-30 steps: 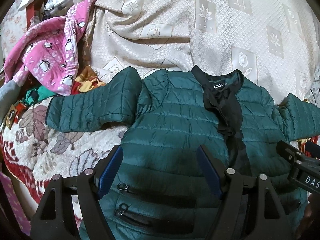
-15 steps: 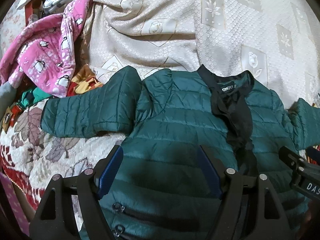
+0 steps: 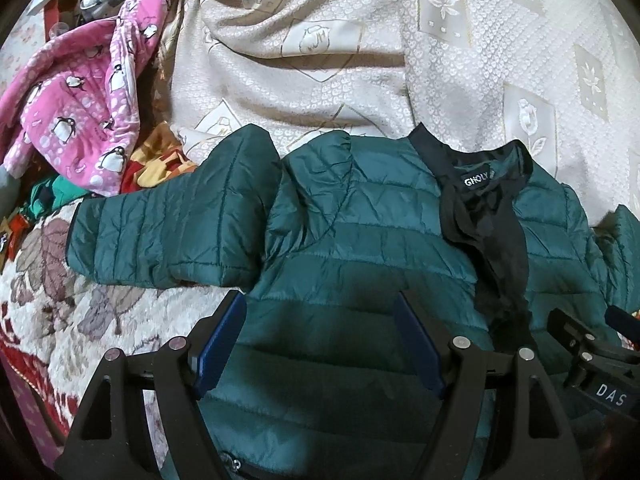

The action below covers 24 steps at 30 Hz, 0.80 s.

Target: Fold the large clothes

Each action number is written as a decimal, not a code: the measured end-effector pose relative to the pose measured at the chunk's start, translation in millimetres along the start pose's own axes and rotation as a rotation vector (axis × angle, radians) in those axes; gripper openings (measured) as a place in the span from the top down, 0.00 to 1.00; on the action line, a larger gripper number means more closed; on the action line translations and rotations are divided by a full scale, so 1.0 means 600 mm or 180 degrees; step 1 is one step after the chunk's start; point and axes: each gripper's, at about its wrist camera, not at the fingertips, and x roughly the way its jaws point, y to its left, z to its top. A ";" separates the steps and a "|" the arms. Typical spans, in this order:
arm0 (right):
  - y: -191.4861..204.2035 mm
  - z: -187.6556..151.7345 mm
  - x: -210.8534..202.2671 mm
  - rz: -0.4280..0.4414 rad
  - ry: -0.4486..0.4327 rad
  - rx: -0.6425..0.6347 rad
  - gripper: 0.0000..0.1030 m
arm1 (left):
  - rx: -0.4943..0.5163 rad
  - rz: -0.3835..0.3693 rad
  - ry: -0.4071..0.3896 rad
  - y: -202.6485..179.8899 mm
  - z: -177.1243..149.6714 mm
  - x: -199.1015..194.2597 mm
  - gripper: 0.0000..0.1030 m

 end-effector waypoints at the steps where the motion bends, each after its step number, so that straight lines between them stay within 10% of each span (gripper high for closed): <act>1: 0.001 0.002 0.004 -0.0003 0.0011 -0.0014 0.00 | -0.0008 0.0000 0.0002 0.002 0.002 0.003 0.54; 24: 0.034 0.010 0.039 0.0072 0.0158 -0.0191 0.00 | -0.0286 0.0044 -0.0079 0.102 0.030 0.018 0.54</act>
